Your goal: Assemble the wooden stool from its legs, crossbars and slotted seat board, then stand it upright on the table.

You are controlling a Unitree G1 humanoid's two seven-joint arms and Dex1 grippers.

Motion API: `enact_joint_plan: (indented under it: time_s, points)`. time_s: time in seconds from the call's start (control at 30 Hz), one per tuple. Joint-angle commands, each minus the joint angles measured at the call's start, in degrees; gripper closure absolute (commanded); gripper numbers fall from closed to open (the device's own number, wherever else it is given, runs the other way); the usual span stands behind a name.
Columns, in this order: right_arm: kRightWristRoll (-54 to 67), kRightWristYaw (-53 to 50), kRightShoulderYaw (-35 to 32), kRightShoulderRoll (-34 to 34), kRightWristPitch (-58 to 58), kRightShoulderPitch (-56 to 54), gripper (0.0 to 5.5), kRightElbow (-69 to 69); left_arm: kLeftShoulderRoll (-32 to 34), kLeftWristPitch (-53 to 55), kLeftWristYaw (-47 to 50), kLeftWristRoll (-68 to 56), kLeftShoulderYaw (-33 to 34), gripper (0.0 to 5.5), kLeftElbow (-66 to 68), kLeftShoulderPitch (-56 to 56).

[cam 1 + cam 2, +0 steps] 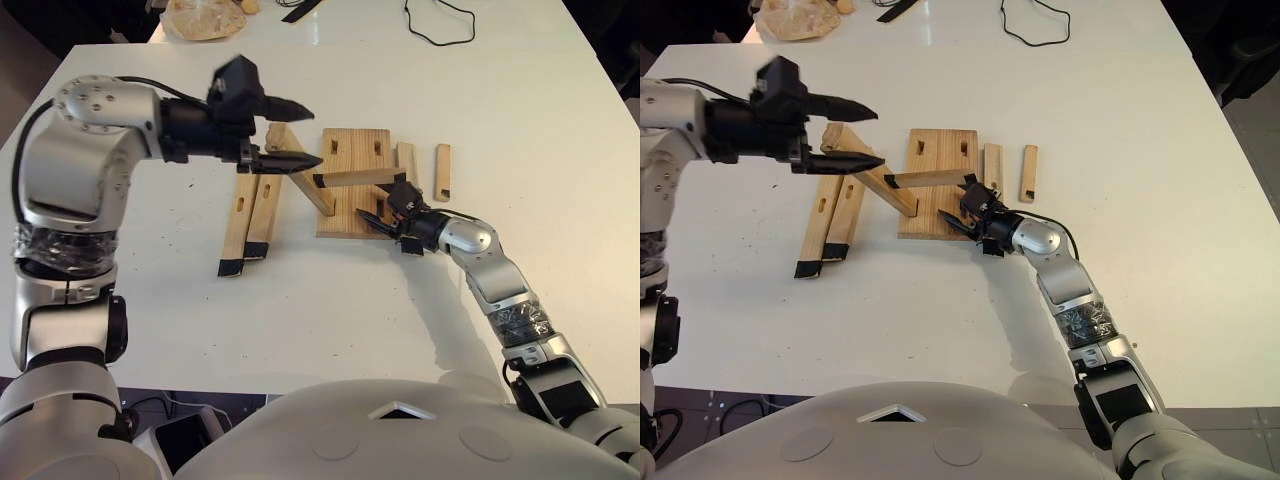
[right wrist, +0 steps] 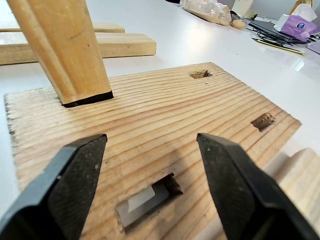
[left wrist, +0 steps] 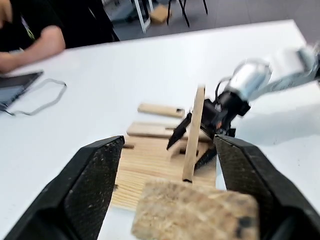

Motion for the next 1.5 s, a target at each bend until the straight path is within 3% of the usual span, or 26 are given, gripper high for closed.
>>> enact_joint_plan:
  time_s: [0.03, 0.2, 0.3, 0.4, 0.53, 0.73, 1.1, 1.37, 1.5]
  points:
    - [-1.75, 0.47, -0.34, -2.56, 1.22, 2.31, 2.18, 4.09, -1.07, 5.73, 9.81, -9.36, 15.57, 2.15, 0.27, -0.77]
    - [-1.43, 2.57, -0.65, -4.26, -0.36, 2.70, 2.18, 4.16, -7.01, 1.68, 26.64, -7.85, 27.34, 2.15, 3.69, 5.65]
    - [-1.35, 3.96, -0.78, -5.17, -1.13, 2.59, 2.18, 4.34, -9.79, -10.11, 37.48, 11.09, 17.63, 2.15, 10.43, 18.16]
    - [-2.01, 5.02, -0.76, -5.93, -2.19, 1.14, 2.18, 5.46, -17.31, -10.87, 42.56, 14.34, 13.29, 2.15, 5.48, 30.36]
    - [0.00, 6.33, -3.32, -7.14, -2.89, 1.42, 2.18, 3.43, -22.91, -9.50, 46.85, 15.19, 10.24, 2.15, -1.79, 37.91]
    - [2.87, 5.01, -7.69, -7.77, -2.20, 3.40, 2.18, -0.02, -25.24, -3.66, 49.50, 14.12, 8.37, 2.15, -10.03, 44.06]
    - [5.59, 2.83, -12.17, -7.23, 0.91, 6.48, 2.18, -6.35, -23.48, 3.20, 49.63, 14.75, 6.97, 2.15, -13.62, 50.62]
    - [5.36, 2.00, -12.48, -6.92, 1.41, 8.23, 2.18, -7.40, -25.05, 5.81, 50.47, 11.77, 11.47, 2.15, -14.04, 51.74]
    - [5.37, 2.21, -11.75, -6.24, 1.28, 8.75, 2.18, -7.36, -22.77, 7.52, 48.38, 10.74, 12.82, 2.15, -12.88, 52.51]
